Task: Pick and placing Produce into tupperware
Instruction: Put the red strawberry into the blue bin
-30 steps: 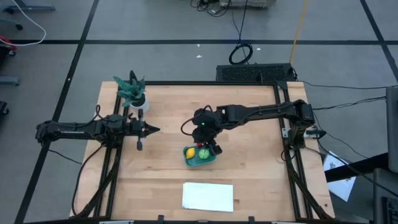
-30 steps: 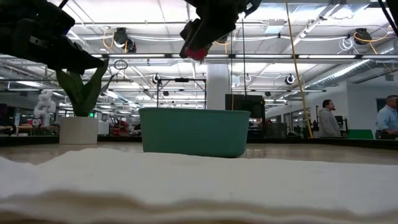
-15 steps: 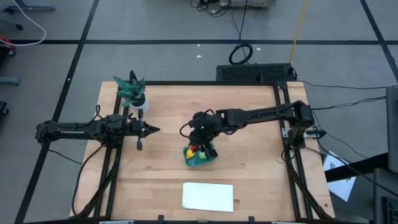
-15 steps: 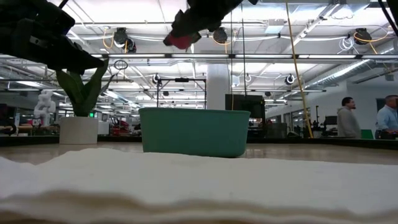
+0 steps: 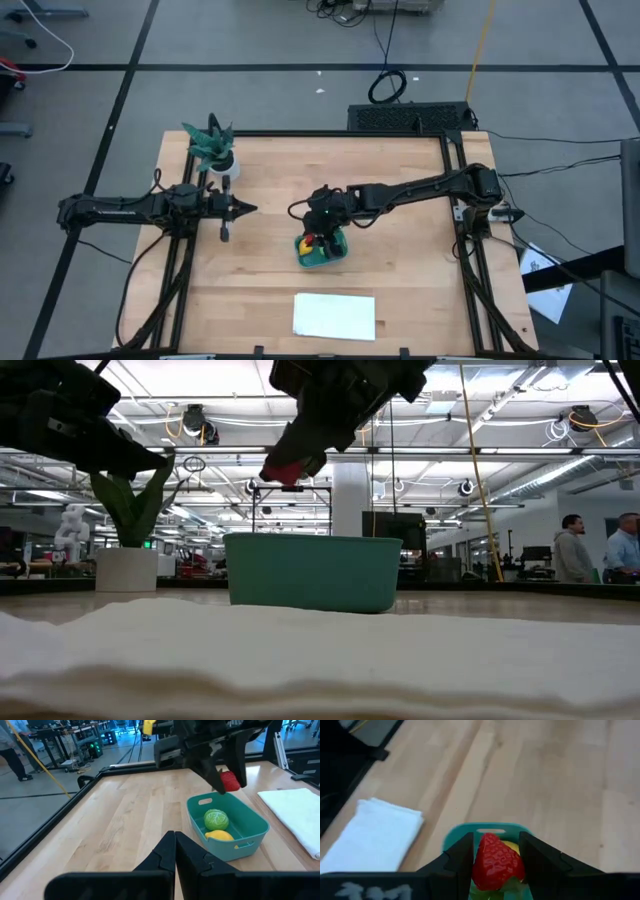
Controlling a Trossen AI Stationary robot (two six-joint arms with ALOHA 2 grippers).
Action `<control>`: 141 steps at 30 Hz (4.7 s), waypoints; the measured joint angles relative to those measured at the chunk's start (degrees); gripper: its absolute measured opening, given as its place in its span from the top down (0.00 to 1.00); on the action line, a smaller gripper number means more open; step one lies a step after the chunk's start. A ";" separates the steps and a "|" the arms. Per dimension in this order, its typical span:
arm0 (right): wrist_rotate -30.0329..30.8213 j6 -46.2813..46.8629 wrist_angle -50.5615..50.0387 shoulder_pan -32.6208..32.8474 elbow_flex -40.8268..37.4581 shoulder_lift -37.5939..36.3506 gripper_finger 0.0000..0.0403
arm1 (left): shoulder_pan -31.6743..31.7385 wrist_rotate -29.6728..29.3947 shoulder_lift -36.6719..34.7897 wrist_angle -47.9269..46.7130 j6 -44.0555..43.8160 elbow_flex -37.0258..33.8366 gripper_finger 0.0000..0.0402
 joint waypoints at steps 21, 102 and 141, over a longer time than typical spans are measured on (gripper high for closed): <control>0.53 2.79 9.12 2.10 -6.63 -0.08 0.66 | 0.00 0.07 -0.01 0.04 0.02 0.00 0.99; -2.66 1.28 6.77 0.55 -7.34 6.65 0.66 | 0.01 0.31 -0.02 -0.35 0.22 0.02 0.99; -2.57 -0.62 4.97 0.15 -7.27 7.51 0.66 | 0.00 0.31 -0.01 -0.39 0.22 0.00 0.99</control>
